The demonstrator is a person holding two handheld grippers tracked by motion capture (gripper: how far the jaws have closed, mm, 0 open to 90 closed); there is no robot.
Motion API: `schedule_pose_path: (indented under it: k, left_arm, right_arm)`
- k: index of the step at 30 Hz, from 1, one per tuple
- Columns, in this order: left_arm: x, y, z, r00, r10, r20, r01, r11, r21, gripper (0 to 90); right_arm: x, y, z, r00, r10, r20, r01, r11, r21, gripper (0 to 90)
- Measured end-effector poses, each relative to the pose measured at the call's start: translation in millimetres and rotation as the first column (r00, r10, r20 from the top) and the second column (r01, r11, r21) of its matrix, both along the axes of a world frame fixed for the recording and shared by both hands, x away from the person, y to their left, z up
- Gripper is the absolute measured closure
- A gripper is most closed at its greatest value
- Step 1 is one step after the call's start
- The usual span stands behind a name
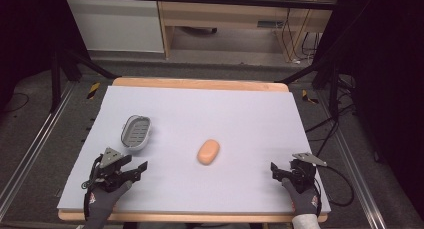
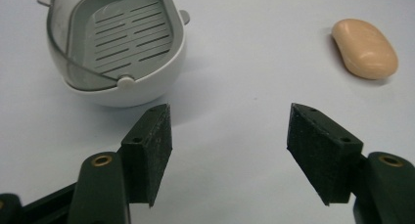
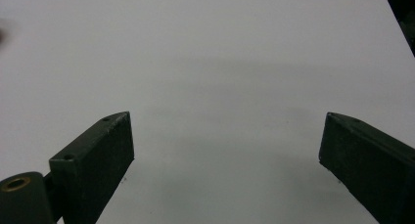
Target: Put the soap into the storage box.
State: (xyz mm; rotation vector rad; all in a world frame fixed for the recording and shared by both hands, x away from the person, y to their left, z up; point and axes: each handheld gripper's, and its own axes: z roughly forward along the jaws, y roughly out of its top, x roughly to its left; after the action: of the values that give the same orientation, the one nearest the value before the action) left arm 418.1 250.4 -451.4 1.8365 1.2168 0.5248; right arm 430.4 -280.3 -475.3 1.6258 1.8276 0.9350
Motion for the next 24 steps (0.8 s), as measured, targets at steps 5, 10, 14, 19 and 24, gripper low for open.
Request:
schedule_pose_path:
  k: [5, 10, 14, 19, 24]
  left_arm:
    - [0.9, -9.1, 2.6, 0.9994, -0.036, -0.003, 0.036, 0.9993, 0.014, 31.2]
    - [0.9, -17.3, 7.6, 0.9983, -0.058, 0.007, 0.057, 0.9982, 0.019, 30.3]
    - [-0.3, -22.5, 9.4, 0.9977, -0.068, 0.004, 0.068, 0.9975, 0.021, 30.3]
    - [2.5, -31.1, 14.9, 0.9959, -0.091, 0.008, 0.09, 0.9956, 0.026, 30.1]
    - [7.6, -41.2, 22.1, 0.9938, -0.11, 0.02, 0.109, 0.9939, 0.016, 29.7]
  right_arm:
    - [-0.8, 1.1, 1.9, 0.9999, -0.001, 0.013, 0.001, 1.0, -0.01, 6.1]
    - [-0.3, 2.7, 1.4, 1.0, 0.006, 0.007, -0.006, 0.9999, -0.011, 6.1]
    - [-0.7, 3.1, 1.4, 1.0, 0.007, 0.006, -0.007, 0.9999, -0.008, 6.0]
    - [-0.7, 4.6, 1.1, 0.9999, 0.014, -0.004, -0.014, 0.9998, -0.011, 5.9]
    - [-1.2, 5.7, 1.7, 0.9999, 0.015, 0.001, -0.015, 0.9999, -0.009, 5.9]
